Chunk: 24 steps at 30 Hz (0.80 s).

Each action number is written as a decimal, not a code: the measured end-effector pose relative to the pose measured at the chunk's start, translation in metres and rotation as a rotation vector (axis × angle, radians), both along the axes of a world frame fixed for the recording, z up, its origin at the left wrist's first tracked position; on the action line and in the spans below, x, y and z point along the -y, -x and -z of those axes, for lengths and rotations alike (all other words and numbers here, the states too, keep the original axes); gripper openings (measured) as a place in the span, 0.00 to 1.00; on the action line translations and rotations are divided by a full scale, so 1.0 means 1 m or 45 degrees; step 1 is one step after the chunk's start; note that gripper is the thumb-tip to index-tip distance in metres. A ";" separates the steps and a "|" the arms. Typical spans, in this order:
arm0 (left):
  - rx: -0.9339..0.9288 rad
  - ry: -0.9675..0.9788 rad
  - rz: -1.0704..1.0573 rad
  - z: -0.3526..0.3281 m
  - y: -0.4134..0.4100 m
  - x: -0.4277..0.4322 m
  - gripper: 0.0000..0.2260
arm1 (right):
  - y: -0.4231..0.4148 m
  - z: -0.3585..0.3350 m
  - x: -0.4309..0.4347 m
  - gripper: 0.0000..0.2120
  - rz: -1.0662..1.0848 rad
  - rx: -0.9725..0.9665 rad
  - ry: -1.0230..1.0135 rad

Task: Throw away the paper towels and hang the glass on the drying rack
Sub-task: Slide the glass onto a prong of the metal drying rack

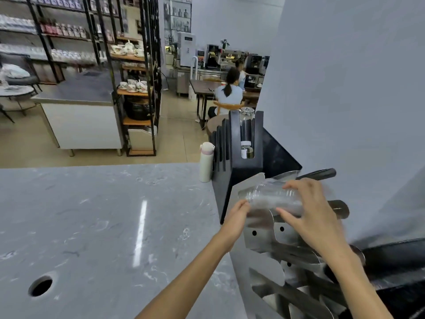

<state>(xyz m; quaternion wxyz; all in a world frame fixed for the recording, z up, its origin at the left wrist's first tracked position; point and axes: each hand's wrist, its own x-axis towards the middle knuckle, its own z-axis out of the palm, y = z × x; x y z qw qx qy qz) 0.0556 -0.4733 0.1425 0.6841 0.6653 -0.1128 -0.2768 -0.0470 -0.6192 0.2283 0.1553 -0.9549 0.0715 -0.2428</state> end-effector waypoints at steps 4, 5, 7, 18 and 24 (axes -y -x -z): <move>0.015 0.018 -0.119 0.014 0.001 0.011 0.09 | -0.028 0.004 0.007 0.27 -0.068 -0.102 0.141; 0.021 0.013 -0.158 0.017 0.002 0.013 0.11 | -0.034 0.005 0.009 0.28 -0.072 -0.129 0.167; 0.039 -0.026 -0.233 0.021 0.001 0.015 0.16 | -0.043 0.006 0.012 0.29 -0.080 -0.186 0.227; -0.257 0.062 -0.246 0.032 -0.021 0.016 0.26 | -0.061 0.022 0.001 0.25 -0.156 -0.394 0.357; -0.304 0.099 -0.258 0.043 -0.029 0.017 0.22 | -0.063 0.024 0.003 0.27 -0.162 -0.443 0.396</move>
